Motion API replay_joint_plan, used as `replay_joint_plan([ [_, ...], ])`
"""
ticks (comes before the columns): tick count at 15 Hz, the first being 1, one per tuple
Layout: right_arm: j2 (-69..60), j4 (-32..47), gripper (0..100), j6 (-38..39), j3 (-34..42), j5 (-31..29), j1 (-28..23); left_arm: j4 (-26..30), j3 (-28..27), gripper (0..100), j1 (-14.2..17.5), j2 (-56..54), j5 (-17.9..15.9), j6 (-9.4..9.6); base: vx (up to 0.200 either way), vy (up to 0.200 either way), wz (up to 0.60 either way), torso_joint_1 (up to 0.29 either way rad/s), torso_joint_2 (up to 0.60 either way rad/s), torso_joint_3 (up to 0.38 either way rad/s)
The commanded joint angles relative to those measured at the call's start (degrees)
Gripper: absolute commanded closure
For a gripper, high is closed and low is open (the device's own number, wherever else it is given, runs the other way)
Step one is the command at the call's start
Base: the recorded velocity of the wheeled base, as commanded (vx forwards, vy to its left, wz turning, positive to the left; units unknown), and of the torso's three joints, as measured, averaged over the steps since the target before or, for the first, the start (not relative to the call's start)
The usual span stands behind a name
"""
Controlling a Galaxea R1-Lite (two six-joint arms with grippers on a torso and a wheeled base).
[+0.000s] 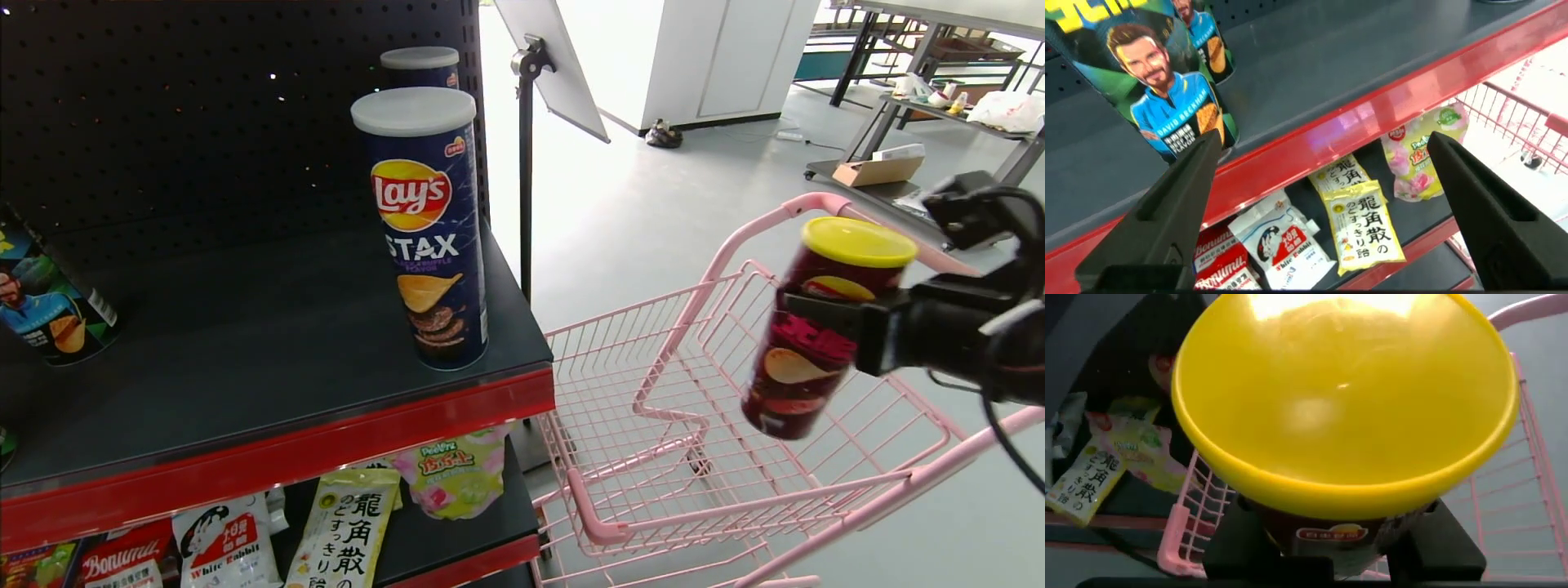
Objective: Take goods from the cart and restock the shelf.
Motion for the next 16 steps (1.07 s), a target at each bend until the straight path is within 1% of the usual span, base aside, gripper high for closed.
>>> replay_joint_plan([
  [1, -26.6, 17.9, 100, -1.1, 2.1, -4.5, -1.6, 2.4, -3.8, 0, 1.2, 5.1, 0.4, 0.1, 0.0, 0.0, 0.0, 0.0, 0.0, 0.0],
  [2, -30.6, 20.0, 100, -1.3, 3.4, -5.9, -2.2, 4.2, -5.0, 0, 1.4, 6.8, -0.3, 0.01, 0.0, 0.0, 0.0, 0.0, 0.0, 0.0],
  [3, -34.5, 24.1, 100, -1.7, 4.4, -7.5, -3.1, 4.3, -5.0, 0, 1.2, 8.0, -1.0, 0.01, 0.0, 0.0, 0.0, 0.0, 0.0, 0.0],
  [4, -36.5, 26.3, 100, -2.1, 4.4, -7.8, -3.6, 4.2, -4.9, 0, 1.3, 8.4, -1.2, 0.01, 0.0, 0.0, 0.0, 0.0, 0.0, 0.0],
  [5, -40.8, 30.9, 100, -2.5, 4.5, -7.8, -4.7, 4.2, -4.5, 0, 1.3, 8.4, -1.6, -0.08, 0.0, 0.0, 0.0, 0.0, 0.0, 0.0],
  [6, -42.8, 32.8, 100, -2.5, 4.7, -7.9, -5.0, 4.1, -4.1, 0, 1.2, 8.1, -1.6, -0.08, 0.0, 0.0, 0.0, 0.0, 0.0, 0.0],
  [10, -47.5, 34.4, 100, -4.0, 6.5, -8.0, -5.6, 4.2, -3.8, 0, 1.2, 7.3, -1.7, 0.01, 0.0, 0.0, 0.0, 0.0, 0.0, 0.0],
  [14, -48.2, 35.7, 100, -4.1, 7.0, -8.0, -5.7, 4.3, -3.4, 0, 1.2, 6.8, -2.1, 0.01, 0.0, 0.0, 0.0, 0.0, 0.0, 0.0],
  [16, -48.8, 35.7, 100, -4.4, 7.3, -8.0, -5.7, 4.5, -3.0, 0, 1.2, 6.0, -2.3, 0.45, 0.0, 0.0, 0.0, 0.0, 0.0, 0.0],
])
